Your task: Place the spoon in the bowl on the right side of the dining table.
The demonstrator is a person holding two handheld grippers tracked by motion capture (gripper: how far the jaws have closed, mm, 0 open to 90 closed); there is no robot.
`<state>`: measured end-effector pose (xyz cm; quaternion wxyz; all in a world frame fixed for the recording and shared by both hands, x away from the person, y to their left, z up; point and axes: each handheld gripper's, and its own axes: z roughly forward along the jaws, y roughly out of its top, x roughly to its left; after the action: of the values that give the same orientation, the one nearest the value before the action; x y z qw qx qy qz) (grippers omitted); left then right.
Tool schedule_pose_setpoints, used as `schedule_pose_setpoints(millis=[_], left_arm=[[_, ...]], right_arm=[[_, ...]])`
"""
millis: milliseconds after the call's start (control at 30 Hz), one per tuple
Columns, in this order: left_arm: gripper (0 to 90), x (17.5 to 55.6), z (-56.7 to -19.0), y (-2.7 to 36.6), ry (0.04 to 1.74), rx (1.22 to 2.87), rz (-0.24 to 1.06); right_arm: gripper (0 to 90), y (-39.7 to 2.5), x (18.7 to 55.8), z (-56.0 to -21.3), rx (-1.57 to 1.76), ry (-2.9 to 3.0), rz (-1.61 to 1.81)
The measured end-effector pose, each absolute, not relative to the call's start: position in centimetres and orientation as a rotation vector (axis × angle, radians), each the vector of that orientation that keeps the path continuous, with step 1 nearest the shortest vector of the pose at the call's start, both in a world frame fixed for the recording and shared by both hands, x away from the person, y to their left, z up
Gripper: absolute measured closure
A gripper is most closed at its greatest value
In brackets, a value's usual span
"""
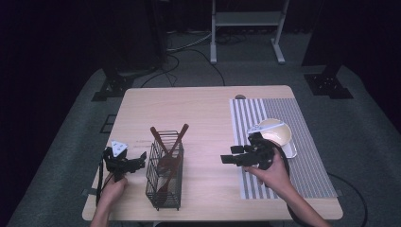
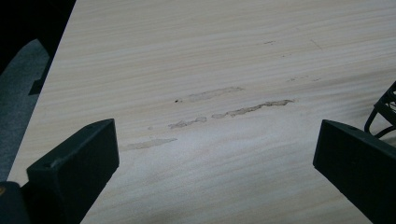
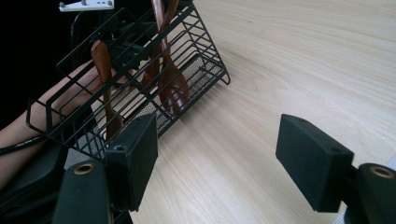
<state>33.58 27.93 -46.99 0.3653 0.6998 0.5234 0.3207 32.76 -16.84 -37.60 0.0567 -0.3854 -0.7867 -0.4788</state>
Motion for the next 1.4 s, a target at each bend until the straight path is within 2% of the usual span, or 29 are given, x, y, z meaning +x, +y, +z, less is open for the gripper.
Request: schedule_pose_setpoints(millis=[1400], left_arm=[[0.0,33.6,-47.0,27.9,1.346,1.797,0.820]], right_arm=[[27.6,-12.8,36.3,-36.0,-1.111,-2.353,-1.428]])
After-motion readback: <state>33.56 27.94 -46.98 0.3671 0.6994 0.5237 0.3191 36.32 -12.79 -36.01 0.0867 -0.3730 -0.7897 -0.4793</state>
